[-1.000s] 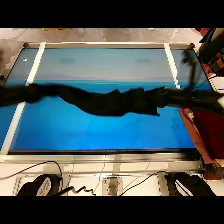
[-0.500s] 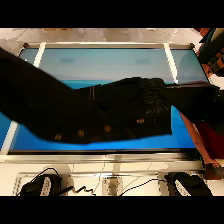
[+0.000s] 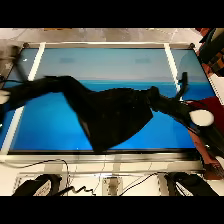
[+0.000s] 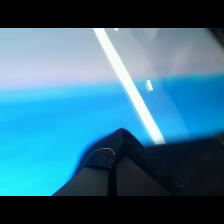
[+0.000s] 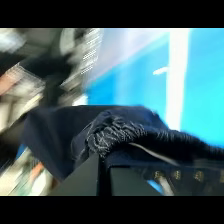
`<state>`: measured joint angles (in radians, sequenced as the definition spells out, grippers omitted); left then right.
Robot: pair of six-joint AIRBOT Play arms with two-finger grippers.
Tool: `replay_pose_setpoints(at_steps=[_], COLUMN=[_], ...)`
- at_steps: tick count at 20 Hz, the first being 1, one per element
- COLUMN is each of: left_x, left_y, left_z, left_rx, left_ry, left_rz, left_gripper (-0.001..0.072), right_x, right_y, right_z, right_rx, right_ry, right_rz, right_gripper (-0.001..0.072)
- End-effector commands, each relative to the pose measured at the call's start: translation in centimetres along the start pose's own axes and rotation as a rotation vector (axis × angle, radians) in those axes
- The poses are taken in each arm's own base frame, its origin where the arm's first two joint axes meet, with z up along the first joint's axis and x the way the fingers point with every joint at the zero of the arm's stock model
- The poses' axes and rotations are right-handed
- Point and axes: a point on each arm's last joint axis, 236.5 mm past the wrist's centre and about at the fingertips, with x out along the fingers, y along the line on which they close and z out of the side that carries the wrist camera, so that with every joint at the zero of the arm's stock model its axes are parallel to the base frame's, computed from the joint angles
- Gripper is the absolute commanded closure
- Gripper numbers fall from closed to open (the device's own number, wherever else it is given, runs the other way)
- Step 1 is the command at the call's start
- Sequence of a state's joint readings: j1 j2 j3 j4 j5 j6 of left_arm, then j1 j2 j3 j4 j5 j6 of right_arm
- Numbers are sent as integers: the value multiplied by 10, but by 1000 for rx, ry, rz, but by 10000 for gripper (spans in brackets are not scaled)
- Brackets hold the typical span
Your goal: Fold the clothes and pants, and hang the long-sleeved shirts on hangers.
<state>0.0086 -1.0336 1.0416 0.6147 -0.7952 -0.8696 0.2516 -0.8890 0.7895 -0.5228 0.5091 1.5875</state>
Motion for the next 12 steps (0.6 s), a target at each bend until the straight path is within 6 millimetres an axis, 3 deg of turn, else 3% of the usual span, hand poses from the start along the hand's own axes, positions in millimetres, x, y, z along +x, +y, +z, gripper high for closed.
replay_pose_setpoints(at_steps=[1,4,5,9,12], left_x=[69,62,57,35,38], left_y=[5,-2,-15,-75,-96], left_z=[-61,-100,-122,-214,-271], left_rx=[-31,-133,-157,-183,-191], left_ry=[154,322,418,782,927], left_rz=[-31,-58,-93,-277,-312], left_gripper=[697,697,697,697,695], right_x=[32,8,-6,-71,-110], right_y=[-87,-133,-147,-198,-229], right_z=[30,43,42,9,-7], right_rx=[-112,-136,-152,-194,-238], right_ry=[-78,35,97,410,555], right_rz=[-228,-367,-413,-577,-729], right_gripper=[685,685,685,685,685])
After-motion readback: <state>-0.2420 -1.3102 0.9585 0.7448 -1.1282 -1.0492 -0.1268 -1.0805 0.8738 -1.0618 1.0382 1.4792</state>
